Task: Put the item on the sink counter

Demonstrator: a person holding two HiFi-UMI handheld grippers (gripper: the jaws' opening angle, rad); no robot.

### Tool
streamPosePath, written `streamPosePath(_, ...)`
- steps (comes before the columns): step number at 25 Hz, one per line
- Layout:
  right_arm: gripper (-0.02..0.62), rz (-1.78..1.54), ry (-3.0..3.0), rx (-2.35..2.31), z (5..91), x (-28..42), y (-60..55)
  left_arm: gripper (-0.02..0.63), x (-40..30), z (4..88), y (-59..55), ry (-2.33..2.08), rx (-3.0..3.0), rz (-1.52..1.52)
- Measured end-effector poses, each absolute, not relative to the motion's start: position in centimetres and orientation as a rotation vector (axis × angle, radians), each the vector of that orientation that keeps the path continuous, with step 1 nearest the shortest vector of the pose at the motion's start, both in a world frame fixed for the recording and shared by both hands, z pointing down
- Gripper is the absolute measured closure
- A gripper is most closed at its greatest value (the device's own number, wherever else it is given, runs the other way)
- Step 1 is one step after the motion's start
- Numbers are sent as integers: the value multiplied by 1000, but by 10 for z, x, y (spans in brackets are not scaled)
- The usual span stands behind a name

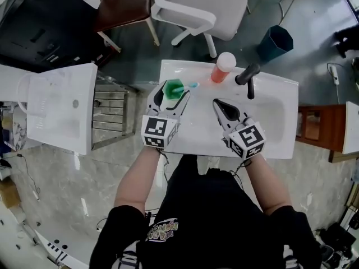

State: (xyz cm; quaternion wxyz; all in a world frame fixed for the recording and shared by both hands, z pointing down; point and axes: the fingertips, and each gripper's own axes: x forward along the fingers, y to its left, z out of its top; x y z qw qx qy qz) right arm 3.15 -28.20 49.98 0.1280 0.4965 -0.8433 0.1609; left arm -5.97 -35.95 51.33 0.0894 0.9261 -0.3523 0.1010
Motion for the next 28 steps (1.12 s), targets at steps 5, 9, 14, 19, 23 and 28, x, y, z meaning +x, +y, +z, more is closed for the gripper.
streamPosePath(5,541,501,-2408,1476,511,35,-289,301,-53,538,-383,-1004,2766,336)
streamPosePath(9,541,523,-2375,1488,520,36,-293,301,-47,556,-400,-970,2773,366)
streamPosePath(14,541,559,-2336,1518,531,42,-295,301,-40,576,-415,-940,2767,386)
streamPosePath(19,541,588,-2308,1535,541,47,-297,301,-32,589,-427,-914,2778,398)
streamPosePath(23,541,608,-2298,1545,548,52,-299,301,-26,597,-435,-911,2784,412)
streamPosePath(28,541,615,-2296,1543,552,54,-305,301,-20,603,-441,-902,2790,425)
